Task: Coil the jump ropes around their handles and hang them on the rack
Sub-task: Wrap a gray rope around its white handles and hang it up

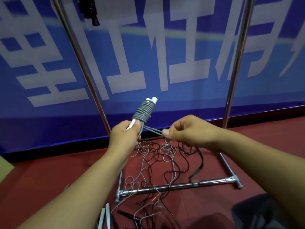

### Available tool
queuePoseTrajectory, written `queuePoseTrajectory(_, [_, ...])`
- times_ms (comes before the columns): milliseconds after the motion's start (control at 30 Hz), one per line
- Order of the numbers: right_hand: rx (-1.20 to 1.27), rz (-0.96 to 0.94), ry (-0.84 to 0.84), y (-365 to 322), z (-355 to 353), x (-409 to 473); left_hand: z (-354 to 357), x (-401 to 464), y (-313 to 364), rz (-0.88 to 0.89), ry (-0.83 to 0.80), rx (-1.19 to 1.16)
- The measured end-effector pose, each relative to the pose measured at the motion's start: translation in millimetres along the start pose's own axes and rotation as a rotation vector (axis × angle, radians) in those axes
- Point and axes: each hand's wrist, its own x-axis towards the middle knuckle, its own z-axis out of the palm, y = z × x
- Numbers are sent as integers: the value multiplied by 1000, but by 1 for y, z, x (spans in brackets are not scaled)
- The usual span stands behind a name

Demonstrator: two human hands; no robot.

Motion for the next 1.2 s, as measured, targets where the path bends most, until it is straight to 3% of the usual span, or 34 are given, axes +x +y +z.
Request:
queuePoseTrajectory(233, [-21, 24, 58, 3, 3, -9, -3, 3, -5, 170, -27, 322])
queuePoseTrajectory(400, [93, 77, 91, -1, 5, -15, 0, -4, -5, 286, -65, 561])
queuePoseTrajectory(633, [163, 180, 55, -5, 8, -22, 2, 0, -6, 277, -97, 621])
queuePoseTrajectory(933, [100, 182, 54, -9, 8, -28, 10, -3, -4, 292, -125, 645])
queuePoseTrajectory(1200, [309, 331, 29, -4, 4, -25, 17, -15, -4, 277, -323, 817])
